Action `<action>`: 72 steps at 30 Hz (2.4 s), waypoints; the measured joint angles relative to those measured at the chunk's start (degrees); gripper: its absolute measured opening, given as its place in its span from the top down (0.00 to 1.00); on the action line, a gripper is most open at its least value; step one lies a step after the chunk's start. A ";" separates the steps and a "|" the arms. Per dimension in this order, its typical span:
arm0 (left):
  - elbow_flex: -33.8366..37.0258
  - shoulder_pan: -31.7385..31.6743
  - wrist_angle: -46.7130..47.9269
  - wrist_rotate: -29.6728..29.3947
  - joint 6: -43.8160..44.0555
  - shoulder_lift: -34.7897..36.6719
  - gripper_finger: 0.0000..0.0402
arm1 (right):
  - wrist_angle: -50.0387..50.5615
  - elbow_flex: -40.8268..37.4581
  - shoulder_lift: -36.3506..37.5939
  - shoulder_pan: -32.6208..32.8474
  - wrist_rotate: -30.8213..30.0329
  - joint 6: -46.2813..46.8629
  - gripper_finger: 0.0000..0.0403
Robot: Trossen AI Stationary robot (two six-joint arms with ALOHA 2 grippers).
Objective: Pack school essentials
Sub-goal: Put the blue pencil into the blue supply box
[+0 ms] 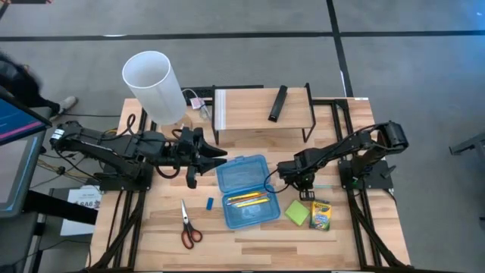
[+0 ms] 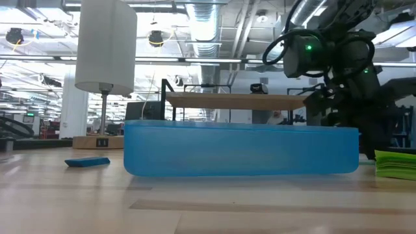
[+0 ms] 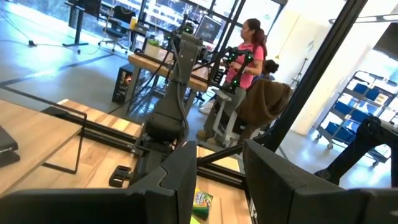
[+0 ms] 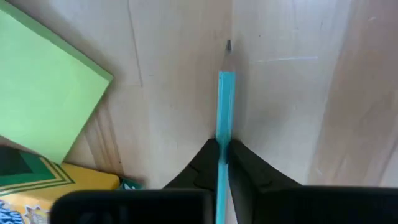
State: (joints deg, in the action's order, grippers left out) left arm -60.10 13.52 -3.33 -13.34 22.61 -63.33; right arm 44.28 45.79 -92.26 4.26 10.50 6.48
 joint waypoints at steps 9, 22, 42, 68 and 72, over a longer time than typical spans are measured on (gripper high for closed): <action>0.00 0.00 0.00 0.01 -0.07 0.00 0.71 | -0.30 1.14 0.08 -1.75 0.35 1.01 0.98; 0.00 0.00 0.00 0.02 -0.31 0.00 0.71 | 2.98 8.10 -0.03 -5.03 -0.30 0.50 0.98; -0.02 0.00 1.07 0.11 -0.96 -0.02 0.71 | 13.02 -11.02 31.39 0.33 0.43 14.46 0.74; -0.02 -0.81 1.09 0.11 -0.98 -0.02 0.71 | 6.11 -15.03 13.34 5.13 0.24 22.19 0.54; -0.02 -0.81 1.09 0.77 -0.90 -0.02 0.71 | 5.16 -14.86 10.88 4.91 1.60 21.93 0.55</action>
State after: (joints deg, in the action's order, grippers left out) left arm -60.12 12.71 -2.24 -12.57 21.71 -63.35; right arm 49.44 30.93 -81.38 9.17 12.10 28.40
